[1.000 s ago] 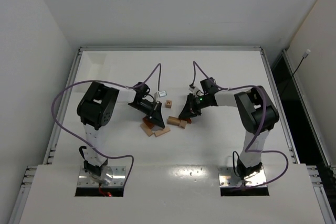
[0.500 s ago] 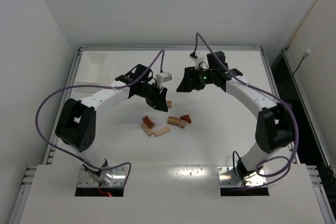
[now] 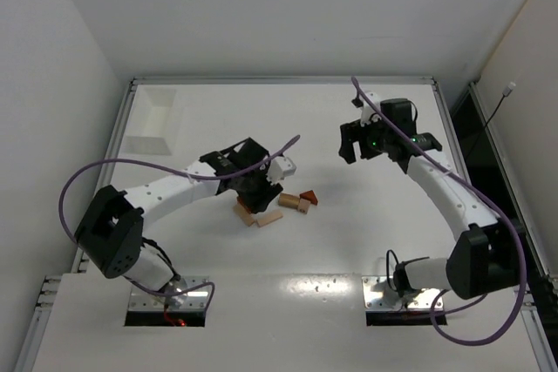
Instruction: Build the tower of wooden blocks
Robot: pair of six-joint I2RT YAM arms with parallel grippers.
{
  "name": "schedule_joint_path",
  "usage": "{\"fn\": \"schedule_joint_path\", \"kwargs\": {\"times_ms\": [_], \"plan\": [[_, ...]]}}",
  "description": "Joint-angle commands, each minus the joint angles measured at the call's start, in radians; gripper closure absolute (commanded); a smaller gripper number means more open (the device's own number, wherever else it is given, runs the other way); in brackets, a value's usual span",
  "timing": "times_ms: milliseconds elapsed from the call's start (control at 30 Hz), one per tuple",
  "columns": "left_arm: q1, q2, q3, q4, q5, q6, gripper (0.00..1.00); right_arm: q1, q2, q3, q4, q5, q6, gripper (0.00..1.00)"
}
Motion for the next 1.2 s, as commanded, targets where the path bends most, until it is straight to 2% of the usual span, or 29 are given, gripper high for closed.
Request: {"fn": "schedule_joint_path", "kwargs": {"times_ms": [0, 267, 533, 867, 1000, 1033, 1133, 1167], "plan": [[-0.039, -0.038, -0.051, 0.020, -0.099, 0.082, 0.50, -0.055, -0.064, -0.027, 0.006, 0.031, -0.042, 0.23], [-0.123, 0.012, -0.099, 0.112, -0.112, 0.126, 0.50, -0.144, -0.108, -0.079, -0.004, -0.030, -0.042, 0.23], [-0.141, 0.138, -0.073, 0.140, -0.086, 0.157, 0.50, -0.204, -0.137, -0.097, -0.050, -0.099, -0.086, 0.21], [-0.142, 0.244, -0.042, 0.181, -0.044, 0.177, 0.50, -0.265, -0.156, -0.117, -0.068, -0.108, -0.087, 0.20], [-0.142, 0.278, -0.022, 0.181, -0.024, 0.186, 0.68, -0.285, -0.156, -0.126, -0.077, -0.108, -0.087, 0.20], [-0.142, 0.278, -0.022, 0.170, -0.012, 0.186, 0.80, -0.285, -0.156, -0.127, -0.077, -0.108, -0.087, 0.20], [-0.142, 0.301, -0.004, 0.143, -0.012, 0.186, 1.00, -0.294, -0.156, -0.127, -0.077, -0.108, -0.077, 0.20], [-0.142, 0.301, -0.004, 0.143, -0.012, 0.186, 1.00, -0.294, -0.156, -0.127, -0.077, -0.117, -0.077, 0.20]]}}
